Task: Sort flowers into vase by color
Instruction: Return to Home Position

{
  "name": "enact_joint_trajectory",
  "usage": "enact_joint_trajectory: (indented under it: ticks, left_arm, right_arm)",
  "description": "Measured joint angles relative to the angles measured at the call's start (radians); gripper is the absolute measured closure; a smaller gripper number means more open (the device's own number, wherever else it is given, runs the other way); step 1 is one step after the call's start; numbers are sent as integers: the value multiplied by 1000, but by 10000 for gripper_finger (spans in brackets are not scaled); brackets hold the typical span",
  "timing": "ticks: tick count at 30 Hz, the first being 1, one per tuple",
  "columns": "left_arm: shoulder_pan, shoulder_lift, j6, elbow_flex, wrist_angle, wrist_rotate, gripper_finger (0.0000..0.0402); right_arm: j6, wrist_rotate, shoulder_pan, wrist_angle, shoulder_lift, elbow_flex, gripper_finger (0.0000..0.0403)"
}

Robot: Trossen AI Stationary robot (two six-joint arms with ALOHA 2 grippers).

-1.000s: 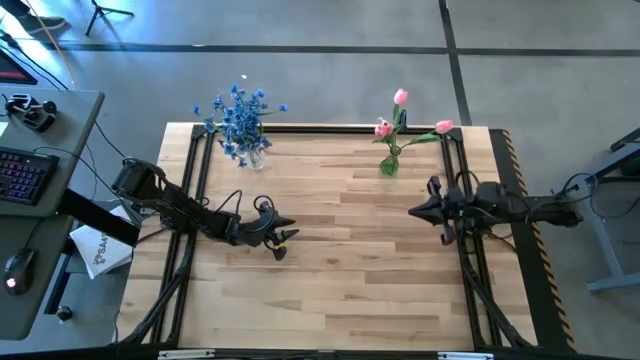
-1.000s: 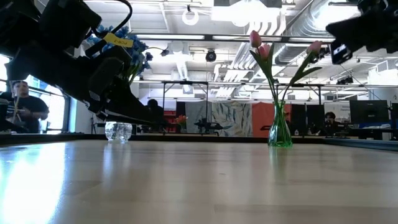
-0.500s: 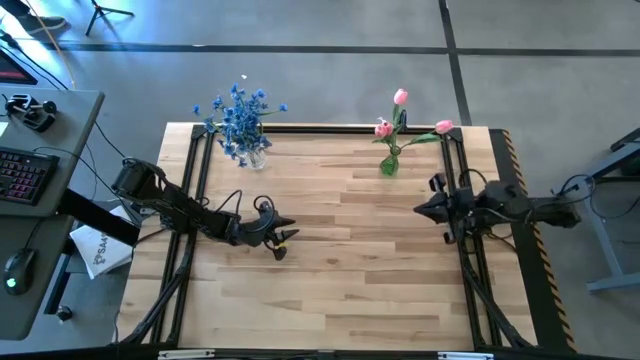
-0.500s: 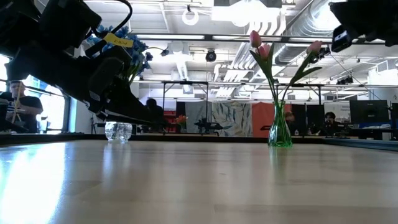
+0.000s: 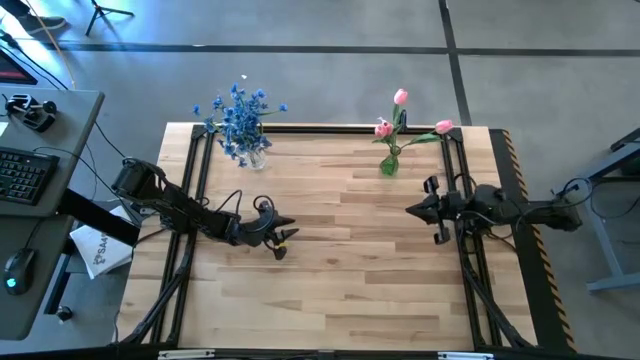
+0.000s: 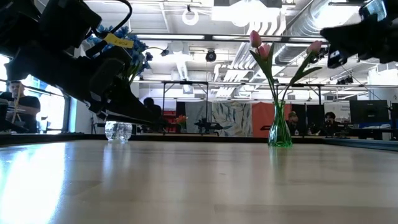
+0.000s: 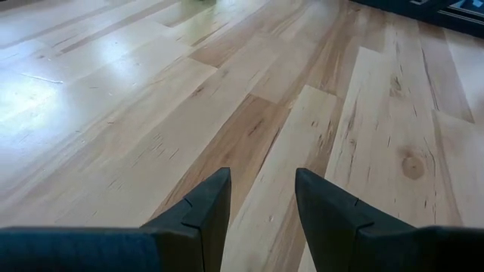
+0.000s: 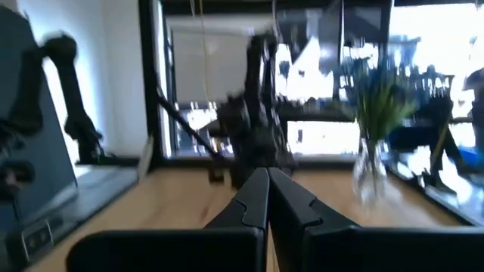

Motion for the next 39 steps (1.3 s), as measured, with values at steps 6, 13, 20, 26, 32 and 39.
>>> enact_joint_trajectory:
  ticks: [6, 13, 20, 26, 32, 39]
  left_arm:
    - [0, 0, 0, 0, 0, 0, 266]
    - [0, 0, -5, 0, 0, -3, 266]
    - [13, 0, -85, 0, 14, 13, 267]
    - [56, 0, 13, 0, 185, 98, 320]
    - [98, -107, 87, -62, 241, 205, 390]
    - [76, -456, 81, -290, 265, 104, 399]
  right_arm:
    - [63, 3, -14, -173, 0, 0, 403]
    - [104, 49, -14, -183, 26, 0, 403]
    - [103, 49, -14, -183, 26, 0, 403]
    - [103, 49, -14, -183, 26, 0, 403]
    - [103, 49, -14, -184, 26, 0, 403]
    - [103, 49, -14, -184, 26, 0, 402]
